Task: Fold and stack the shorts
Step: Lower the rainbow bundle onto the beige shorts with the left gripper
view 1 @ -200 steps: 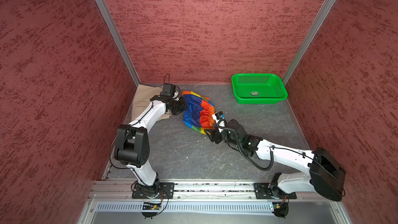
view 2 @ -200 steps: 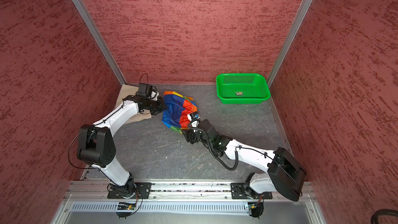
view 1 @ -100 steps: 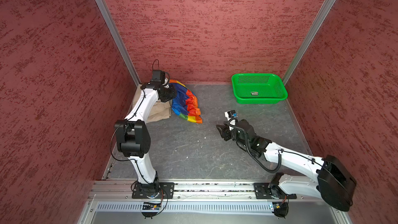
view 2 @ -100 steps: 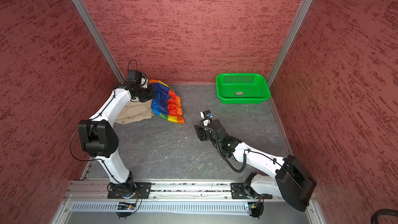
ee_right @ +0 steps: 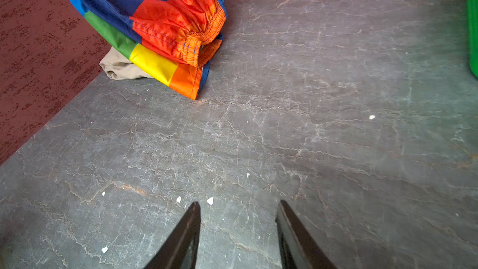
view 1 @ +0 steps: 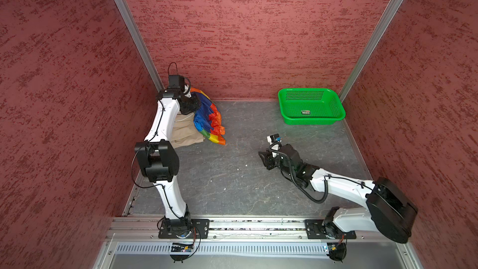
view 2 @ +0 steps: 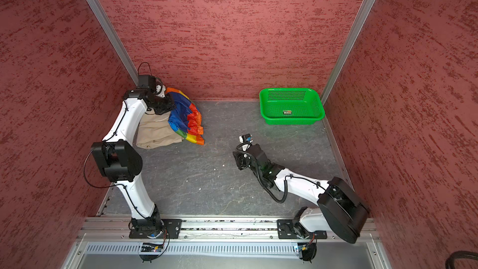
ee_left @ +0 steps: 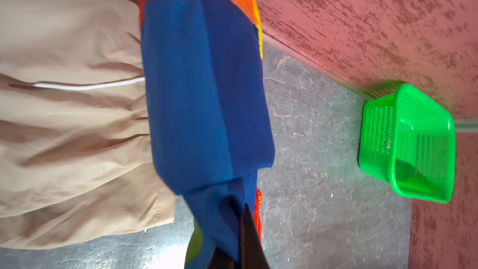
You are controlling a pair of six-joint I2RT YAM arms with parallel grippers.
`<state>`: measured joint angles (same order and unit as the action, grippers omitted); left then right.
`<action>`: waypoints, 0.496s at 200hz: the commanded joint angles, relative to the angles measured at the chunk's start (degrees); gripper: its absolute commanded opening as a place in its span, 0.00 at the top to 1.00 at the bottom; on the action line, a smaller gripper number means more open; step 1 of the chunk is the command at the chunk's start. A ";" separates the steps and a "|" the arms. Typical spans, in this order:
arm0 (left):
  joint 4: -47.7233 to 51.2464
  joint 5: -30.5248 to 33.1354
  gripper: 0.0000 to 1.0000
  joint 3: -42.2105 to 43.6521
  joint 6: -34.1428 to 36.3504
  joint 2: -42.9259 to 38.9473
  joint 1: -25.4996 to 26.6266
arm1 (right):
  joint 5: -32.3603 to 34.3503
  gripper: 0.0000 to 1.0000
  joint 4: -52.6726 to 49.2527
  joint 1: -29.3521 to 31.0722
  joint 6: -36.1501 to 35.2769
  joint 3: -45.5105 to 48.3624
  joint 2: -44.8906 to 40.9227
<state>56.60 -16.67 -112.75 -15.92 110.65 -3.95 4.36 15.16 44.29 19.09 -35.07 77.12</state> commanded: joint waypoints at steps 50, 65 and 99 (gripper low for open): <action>0.75 6.22 0.76 1.92 1.67 -1.81 -7.00 | -2.60 0.53 4.06 -0.70 3.11 0.51 3.34; 1.00 7.77 0.14 3.52 -2.28 -2.42 -10.00 | -2.84 0.53 4.19 -0.79 3.49 0.53 3.86; 0.80 7.27 0.01 7.81 -10.09 -7.44 -16.06 | -3.13 0.52 3.78 -0.88 4.26 0.54 4.72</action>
<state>58.63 -11.22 -107.72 -19.75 109.69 -17.08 2.07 17.06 43.92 21.80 -35.07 81.01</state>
